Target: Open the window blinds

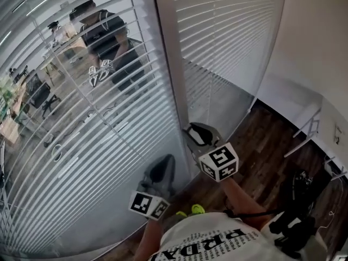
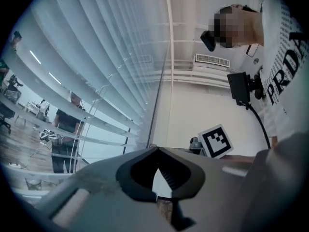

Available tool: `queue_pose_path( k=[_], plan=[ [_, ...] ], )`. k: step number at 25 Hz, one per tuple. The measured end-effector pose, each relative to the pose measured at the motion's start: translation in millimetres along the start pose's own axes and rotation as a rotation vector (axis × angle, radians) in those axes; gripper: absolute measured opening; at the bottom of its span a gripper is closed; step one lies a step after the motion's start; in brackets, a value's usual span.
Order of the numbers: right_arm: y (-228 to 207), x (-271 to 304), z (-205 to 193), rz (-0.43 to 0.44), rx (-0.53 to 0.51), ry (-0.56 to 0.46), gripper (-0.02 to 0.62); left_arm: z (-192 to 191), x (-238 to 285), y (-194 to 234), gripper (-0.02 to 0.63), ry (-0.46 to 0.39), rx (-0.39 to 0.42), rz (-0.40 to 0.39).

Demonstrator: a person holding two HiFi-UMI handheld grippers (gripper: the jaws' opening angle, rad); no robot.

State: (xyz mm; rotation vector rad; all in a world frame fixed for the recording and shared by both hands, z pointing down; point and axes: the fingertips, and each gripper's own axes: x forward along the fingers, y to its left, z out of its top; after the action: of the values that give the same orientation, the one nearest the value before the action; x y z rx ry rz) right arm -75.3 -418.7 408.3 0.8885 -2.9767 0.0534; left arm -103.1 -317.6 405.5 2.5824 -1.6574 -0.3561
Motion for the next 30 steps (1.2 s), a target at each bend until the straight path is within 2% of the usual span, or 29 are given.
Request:
queue_pose_path(
  k=[8, 18, 30],
  plan=[
    [-7, -1, 7, -0.011, -0.013, 0.026, 0.123, 10, 6, -2, -0.009, -0.012, -0.016, -0.012],
    [-7, 5, 7, -0.02, -0.028, 0.05, 0.121, 17, 2, 12, -0.009, -0.042, -0.034, 0.01],
    [-2, 4, 3, -0.02, -0.039, 0.049, 0.121, 12, -4, 13, -0.009, -0.046, -0.039, 0.016]
  ],
)
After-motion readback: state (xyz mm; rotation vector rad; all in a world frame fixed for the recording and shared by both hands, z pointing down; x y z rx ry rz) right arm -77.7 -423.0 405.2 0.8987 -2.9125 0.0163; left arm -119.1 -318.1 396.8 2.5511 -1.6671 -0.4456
